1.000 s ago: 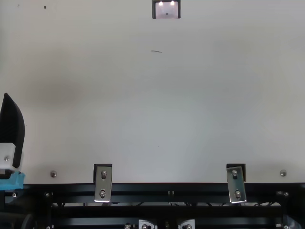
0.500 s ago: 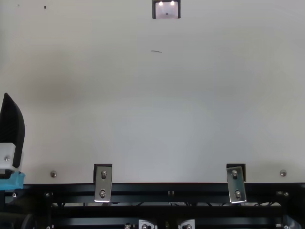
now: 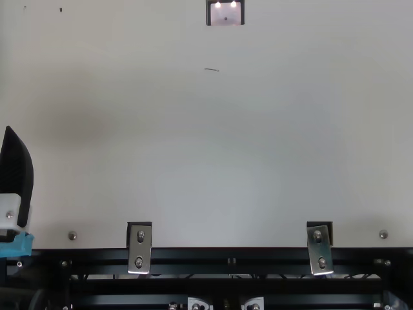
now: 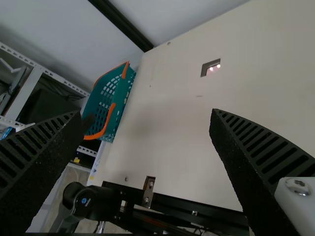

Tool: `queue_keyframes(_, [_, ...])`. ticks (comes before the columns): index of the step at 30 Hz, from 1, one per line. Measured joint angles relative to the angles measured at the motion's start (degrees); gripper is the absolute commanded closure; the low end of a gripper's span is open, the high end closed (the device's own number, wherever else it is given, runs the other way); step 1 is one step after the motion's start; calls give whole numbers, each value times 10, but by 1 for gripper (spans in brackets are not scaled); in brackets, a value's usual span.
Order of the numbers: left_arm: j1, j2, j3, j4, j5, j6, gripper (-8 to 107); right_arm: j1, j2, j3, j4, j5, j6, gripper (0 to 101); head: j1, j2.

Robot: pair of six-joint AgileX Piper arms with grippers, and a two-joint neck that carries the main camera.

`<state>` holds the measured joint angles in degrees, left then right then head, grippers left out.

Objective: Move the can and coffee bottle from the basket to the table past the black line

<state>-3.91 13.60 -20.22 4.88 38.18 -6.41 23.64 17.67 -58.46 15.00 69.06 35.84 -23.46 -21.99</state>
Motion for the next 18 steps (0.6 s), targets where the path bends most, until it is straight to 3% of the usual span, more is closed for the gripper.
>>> queue_keyframes(18, [0,0,0,0,0,0,9,5,0,0,0,-1,0,0,0,0])
